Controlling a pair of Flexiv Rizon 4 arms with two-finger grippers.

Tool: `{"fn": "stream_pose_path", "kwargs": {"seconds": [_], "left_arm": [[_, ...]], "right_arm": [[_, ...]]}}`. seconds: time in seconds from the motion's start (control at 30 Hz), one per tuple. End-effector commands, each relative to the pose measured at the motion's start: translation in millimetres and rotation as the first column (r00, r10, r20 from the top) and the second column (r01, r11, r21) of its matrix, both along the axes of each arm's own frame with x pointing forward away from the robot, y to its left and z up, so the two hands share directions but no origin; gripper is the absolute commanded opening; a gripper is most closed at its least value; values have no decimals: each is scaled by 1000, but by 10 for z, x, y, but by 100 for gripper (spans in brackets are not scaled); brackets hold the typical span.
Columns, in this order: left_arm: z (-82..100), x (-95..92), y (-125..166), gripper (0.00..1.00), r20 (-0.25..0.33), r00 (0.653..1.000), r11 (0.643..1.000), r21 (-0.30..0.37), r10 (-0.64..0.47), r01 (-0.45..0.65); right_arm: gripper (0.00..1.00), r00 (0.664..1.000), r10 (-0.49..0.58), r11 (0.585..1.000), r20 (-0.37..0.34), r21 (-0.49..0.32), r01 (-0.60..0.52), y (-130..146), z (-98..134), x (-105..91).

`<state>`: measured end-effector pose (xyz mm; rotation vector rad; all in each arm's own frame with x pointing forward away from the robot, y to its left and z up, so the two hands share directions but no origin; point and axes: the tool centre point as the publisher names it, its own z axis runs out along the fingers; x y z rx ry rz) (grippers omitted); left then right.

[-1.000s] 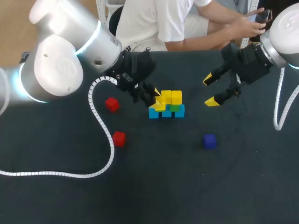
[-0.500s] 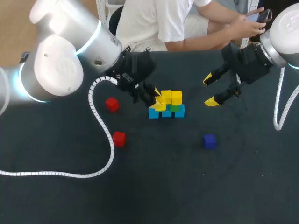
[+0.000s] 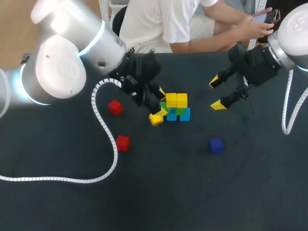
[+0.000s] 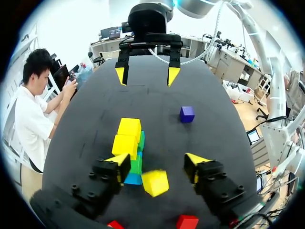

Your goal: Place the blue cubes, place green cubes on the blue cubes, place the yellow cubes on the green cubes, then place the red cubes on the yellow cubes, and place purple cube on the red cubes.

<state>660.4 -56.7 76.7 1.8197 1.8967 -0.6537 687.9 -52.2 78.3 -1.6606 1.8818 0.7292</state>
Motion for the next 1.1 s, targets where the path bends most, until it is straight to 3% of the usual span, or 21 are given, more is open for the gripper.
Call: {"fn": "stream_pose_path", "kwargs": {"seconds": [0.03,0.23,0.43,0.67,0.87,0.9,1.07,1.1], "left_arm": [[29,-2,9,100,6,1000,1000,4,10,-10],[91,-105,68,99,13,1000,999,29,18,-18],[112,-294,319,100,7,996,995,43,85,-85],[6,-475,464,100,-28,992,991,55,120,-118],[-126,-523,443,100,-21,999,996,84,45,-43],[-140,-521,441,95,-11,1000,998,64,21,-20],[-208,-520,467,49,-20,1000,997,72,-22,23],[-224,-519,475,47,-25,999,997,73,-27,29]], "right_arm": [[100,1000,0,1000,2,1,0,-2,-1,-5],[100,1000,0,1000,2,1,0,-2,-1,-5],[100,1000,0,1000,2,1,0,-2,-1,-5],[100,1000,0,1000,2,1,0,-2,-1,-5],[100,1000,0,1000,2,1,0,-2,-1,-5],[100,1000,0,1000,2,1,0,-2,-1,-5],[100,1000,0,1000,2,1,0,-2,-1,-5],[100,1000,0,1000,2,1,0,-2,-1,-5]]}}
